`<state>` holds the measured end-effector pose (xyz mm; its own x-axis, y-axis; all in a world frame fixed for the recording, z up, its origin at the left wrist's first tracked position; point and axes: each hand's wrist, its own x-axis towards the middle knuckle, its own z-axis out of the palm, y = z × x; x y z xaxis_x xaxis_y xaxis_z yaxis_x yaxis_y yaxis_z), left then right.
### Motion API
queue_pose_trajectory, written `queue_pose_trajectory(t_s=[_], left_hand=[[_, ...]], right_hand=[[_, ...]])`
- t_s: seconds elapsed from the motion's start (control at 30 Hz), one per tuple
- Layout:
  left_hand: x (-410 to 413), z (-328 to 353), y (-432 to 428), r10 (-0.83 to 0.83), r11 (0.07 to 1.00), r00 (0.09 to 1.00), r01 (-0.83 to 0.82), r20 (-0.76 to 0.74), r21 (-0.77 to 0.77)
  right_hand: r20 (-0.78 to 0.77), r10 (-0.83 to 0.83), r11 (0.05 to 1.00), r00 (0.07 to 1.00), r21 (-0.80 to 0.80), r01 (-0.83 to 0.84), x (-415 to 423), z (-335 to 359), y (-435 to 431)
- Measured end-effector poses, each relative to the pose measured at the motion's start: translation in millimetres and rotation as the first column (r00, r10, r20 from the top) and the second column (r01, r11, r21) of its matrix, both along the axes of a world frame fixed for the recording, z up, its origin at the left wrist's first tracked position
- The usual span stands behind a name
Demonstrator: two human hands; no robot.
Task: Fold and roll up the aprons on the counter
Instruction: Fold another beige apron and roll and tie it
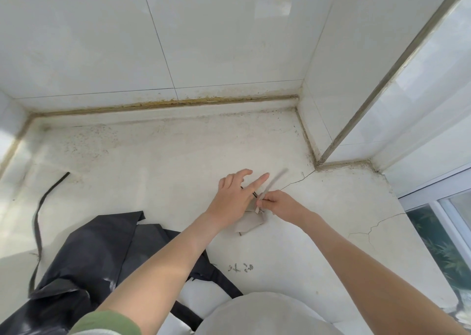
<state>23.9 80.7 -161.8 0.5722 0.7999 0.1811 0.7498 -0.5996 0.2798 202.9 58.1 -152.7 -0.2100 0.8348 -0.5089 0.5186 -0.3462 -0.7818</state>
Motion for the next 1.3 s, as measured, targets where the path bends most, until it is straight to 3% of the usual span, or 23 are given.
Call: queue_pose_trajectory(t_s=[0.1, 0.23, 0.33, 0.43, 0.53, 0.63, 0.7, 0.73, 0.8, 0.83, 0.93, 1.1, 1.2, 1.3], left_hand=[[4, -2, 0, -0.073, 0.951, 0.996, 0.052, 0.056, 0.305], [1, -4, 9, -0.287, 0.887, 0.955, 0.293, -0.070, 0.357], [9, -6, 11, -0.321, 0.907, 0.947, 0.317, -0.033, 0.276], [14, 0, 9, -0.258, 0.965, 0.962, 0.253, 0.091, 0.062], [15, 7, 8, -0.096, 0.972, 0.972, 0.137, 0.213, -0.190], [16, 11, 9, 0.174, 0.942, 0.957, -0.092, 0.234, -0.323], [17, 15, 10, 0.400, 0.813, 0.892, -0.239, 0.211, -0.531], [17, 17, 10, 0.539, 0.685, 0.811, -0.263, 0.230, -0.680], [17, 21, 12, 0.769, 0.420, 0.590, -0.177, 0.245, -0.890], [16, 24, 12, 0.811, 0.372, 0.530, -0.139, 0.249, -0.918], [16, 22, 9, 0.781, 0.441, 0.542, -0.127, 0.310, -0.889], [17, 11, 0, 0.560, 0.641, 0.718, -0.058, 0.414, -0.765], [16, -1, -3, 0.275, 0.873, 0.879, -0.058, 0.389, -0.485], [13, -15, -11, 0.098, 0.980, 0.965, -0.051, 0.243, -0.193]], right_hand=[[0.061, 0.055, 0.998, 0.997, 0.008, -0.056, -3, 5, 1], [0.106, 0.050, 0.999, 0.993, 0.012, -0.052, -3, 8, 1], [0.186, 0.119, 0.991, 0.975, 0.036, -0.128, -5, 11, 0], [0.242, 0.183, 0.979, 0.953, 0.044, -0.199, -6, 13, 2], [0.164, 0.110, 0.994, 0.980, 0.000, -0.111, -4, 11, 1], [0.078, 0.033, 0.999, 0.996, 0.034, -0.036, -2, 5, 0], [0.021, 0.009, 0.998, 1.000, 0.054, -0.010, -1, 2, 0], [-0.017, 0.013, 0.998, 1.000, 0.060, -0.012, 0, 2, -1], [-0.080, 0.018, 0.997, 0.997, 0.071, -0.012, 0, 1, -4], [-0.111, 0.002, 0.997, 0.994, 0.074, 0.006, 1, 0, -5], [-0.218, -0.069, 0.994, 0.973, 0.064, 0.085, 2, 1, -8], [-0.349, -0.120, 0.992, 0.929, -0.016, 0.122, 2, 7, -8], [-0.366, -0.186, 0.981, 0.912, -0.016, 0.194, 5, 3, -6], [-0.423, -0.254, 0.961, 0.870, -0.006, 0.278, 8, -2, -5]])
